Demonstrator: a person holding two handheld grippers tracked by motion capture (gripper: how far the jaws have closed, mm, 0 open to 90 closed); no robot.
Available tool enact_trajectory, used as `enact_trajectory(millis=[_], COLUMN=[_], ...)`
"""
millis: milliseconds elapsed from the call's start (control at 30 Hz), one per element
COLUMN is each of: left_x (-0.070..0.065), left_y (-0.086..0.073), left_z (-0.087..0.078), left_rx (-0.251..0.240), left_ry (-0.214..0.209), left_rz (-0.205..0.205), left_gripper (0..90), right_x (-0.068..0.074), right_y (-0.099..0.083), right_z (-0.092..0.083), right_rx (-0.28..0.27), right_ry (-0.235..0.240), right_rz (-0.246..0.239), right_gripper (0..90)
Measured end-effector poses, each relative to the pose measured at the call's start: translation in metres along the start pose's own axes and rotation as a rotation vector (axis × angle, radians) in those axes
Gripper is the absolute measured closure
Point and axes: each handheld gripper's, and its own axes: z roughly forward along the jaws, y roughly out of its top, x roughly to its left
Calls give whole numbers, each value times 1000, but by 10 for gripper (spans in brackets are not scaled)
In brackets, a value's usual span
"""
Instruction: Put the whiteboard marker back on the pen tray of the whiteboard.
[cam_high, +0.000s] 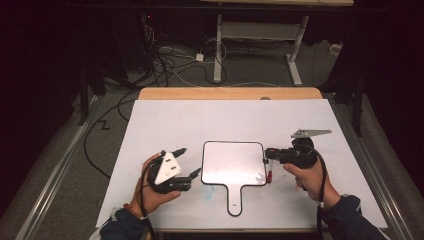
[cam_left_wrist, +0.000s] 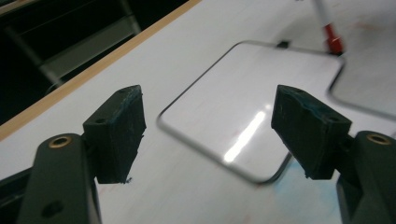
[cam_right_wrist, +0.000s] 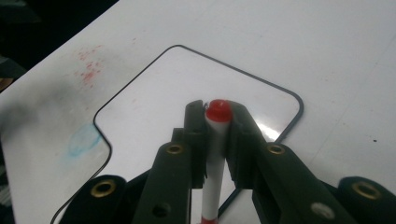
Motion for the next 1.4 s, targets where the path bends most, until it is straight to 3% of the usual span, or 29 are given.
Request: enact_trajectory(millis=[100, 200, 300, 367, 433, 600, 667, 800, 967, 1200, 1400], left_x=[12, 16, 19, 17, 12, 6, 5, 4, 3, -1, -1], left_y=[-19, -30, -32, -31, -30, -28, -27, -27, -27, -29, -30], left_z=[-9, -10, -4, -1, 3, 8, 10, 12, 12, 16, 18], left_rx=[23, 57, 62, 74, 89, 110, 114, 123, 125, 148, 157], left_ry=[23, 26, -12, -21, -31, -45, -46, -43, -33, -10, 23], left_rz=[-73, -115, -167, -165, -138, -112, -101, -90, -80, -53, -8], left_gripper=[241, 238, 238, 238, 237, 236, 235, 235, 235, 221, 215], right_x=[-11, -20, -30, -32, -34, -33, -33, -27, -18, 6, 17], right_y=[3, 4, 0, -3, -6, -8, -9, -10, -9, -10, -24], right_z=[14, 29, 45, 51, 56, 61, 61, 61, 51, 12, -20], right_rx=[4, 14, 24, 34, 39, 50, 55, 69, 30, -119, -178], right_ry=[-8, -32, -52, -83, -116, -236, -241, -298, -283, -265, -268], right_rz=[53, 93, 152, 153, 151, 52, 40, -45, -149, -352, -415], right_gripper=[793, 783, 772, 757, 738, 673, 658, 622, 517, 418, 356])
